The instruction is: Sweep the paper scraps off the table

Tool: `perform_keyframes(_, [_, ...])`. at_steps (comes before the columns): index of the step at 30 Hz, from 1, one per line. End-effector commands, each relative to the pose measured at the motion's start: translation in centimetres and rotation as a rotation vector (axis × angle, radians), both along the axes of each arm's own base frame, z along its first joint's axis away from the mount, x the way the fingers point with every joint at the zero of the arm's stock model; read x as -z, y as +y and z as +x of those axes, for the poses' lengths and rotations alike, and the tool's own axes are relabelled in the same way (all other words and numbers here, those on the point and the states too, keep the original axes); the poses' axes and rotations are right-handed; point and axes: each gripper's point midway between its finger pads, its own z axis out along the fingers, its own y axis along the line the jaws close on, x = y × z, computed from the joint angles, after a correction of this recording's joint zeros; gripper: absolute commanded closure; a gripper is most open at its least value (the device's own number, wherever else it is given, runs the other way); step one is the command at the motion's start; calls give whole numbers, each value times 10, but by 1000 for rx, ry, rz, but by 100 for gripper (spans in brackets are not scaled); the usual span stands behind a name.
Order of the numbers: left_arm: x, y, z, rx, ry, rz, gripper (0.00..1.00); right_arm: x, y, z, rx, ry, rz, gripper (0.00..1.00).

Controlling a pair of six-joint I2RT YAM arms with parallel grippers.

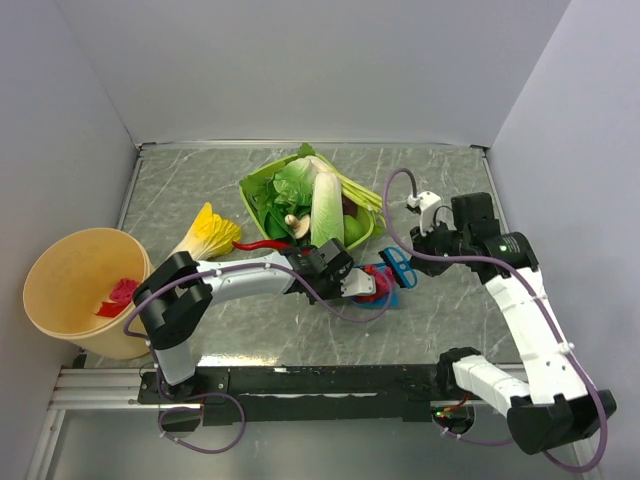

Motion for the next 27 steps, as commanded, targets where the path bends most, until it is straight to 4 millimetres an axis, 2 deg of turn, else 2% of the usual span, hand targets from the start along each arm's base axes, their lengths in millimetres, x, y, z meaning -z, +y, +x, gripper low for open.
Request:
perform_keyframes(1, [-34, -28, 4, 63, -50, -134, 99, -17, -16, 1, 54, -80, -45, 100])
perform_keyframes(5, [-47, -35, 7, 76, -69, -164, 99, -25, -32, 9, 108, -128, -72, 100])
perform_keyframes(10, [-59, -44, 9, 99, -93, -191, 99, -38, -36, 11, 124, -159, -68, 100])
perform_keyframes(12, [-65, -48, 11, 103, -98, -207, 99, -41, -52, 18, 193, -177, -99, 100])
perform_keyframes(17, [-82, -59, 10, 127, -109, -250, 99, -45, -83, 30, 379, -163, -41, 100])
perform_keyframes(21, [-92, -64, 15, 120, -129, -268, 99, -56, -95, 39, 460, -188, 13, 100])
perform_keyframes(24, [-106, -67, 19, 113, -151, -286, 99, -48, -104, 45, 515, -172, -3, 100])
perform_keyframes(27, [-127, -70, 25, 101, -185, -309, 99, -29, -106, 48, 563, -100, 14, 100])
